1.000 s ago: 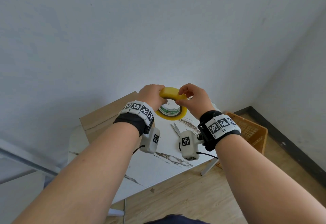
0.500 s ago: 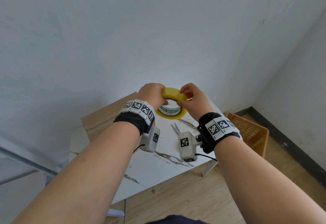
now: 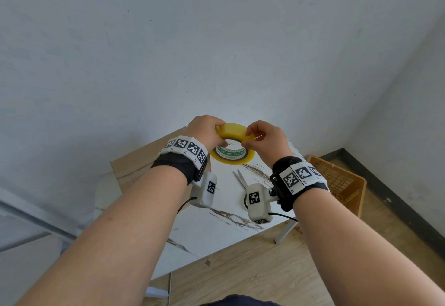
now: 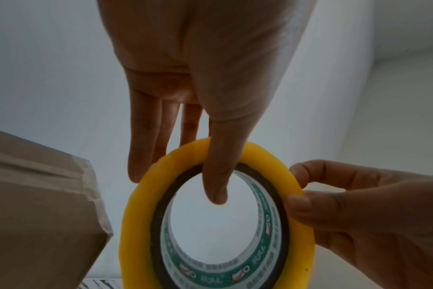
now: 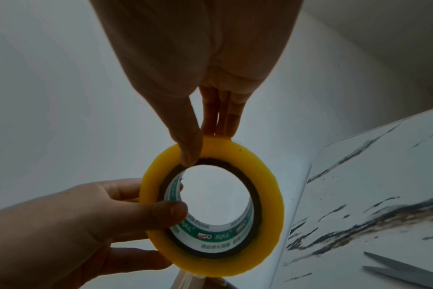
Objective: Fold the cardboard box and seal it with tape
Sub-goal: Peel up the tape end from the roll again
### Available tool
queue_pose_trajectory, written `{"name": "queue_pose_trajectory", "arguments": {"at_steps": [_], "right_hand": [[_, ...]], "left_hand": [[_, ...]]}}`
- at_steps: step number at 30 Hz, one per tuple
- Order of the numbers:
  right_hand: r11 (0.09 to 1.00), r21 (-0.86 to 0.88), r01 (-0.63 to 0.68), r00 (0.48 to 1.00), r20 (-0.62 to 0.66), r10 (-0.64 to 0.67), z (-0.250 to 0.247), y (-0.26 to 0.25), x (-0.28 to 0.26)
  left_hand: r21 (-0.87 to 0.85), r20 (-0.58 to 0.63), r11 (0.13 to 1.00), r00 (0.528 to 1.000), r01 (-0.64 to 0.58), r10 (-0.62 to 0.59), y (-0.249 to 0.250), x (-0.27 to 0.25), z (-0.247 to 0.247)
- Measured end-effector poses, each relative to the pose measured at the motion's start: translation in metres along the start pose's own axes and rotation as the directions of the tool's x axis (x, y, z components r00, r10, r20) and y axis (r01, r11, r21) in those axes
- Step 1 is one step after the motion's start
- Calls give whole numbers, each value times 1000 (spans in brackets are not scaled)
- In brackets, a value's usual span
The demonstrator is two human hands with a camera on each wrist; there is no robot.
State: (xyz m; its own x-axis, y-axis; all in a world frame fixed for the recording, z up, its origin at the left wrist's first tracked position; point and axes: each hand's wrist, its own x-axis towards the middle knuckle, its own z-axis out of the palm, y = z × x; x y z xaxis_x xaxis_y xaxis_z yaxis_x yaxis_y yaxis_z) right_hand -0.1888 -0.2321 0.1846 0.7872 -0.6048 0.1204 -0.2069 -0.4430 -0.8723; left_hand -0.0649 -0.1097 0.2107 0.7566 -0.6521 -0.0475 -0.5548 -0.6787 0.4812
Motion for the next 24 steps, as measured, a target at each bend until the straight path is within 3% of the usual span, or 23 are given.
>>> {"name": "queue_pose_trajectory", "arguments": {"at_steps": [5, 24], "right_hand": [[997, -81, 9, 1000, 7, -8, 4, 3, -1], [1000, -16, 3, 1000, -28, -4, 0, -1, 4]], "left_hand": [[12, 16, 1000, 1000, -20, 20, 1, 1, -1], [12, 15, 1000, 1000, -13, 13, 6, 0, -4]]}}
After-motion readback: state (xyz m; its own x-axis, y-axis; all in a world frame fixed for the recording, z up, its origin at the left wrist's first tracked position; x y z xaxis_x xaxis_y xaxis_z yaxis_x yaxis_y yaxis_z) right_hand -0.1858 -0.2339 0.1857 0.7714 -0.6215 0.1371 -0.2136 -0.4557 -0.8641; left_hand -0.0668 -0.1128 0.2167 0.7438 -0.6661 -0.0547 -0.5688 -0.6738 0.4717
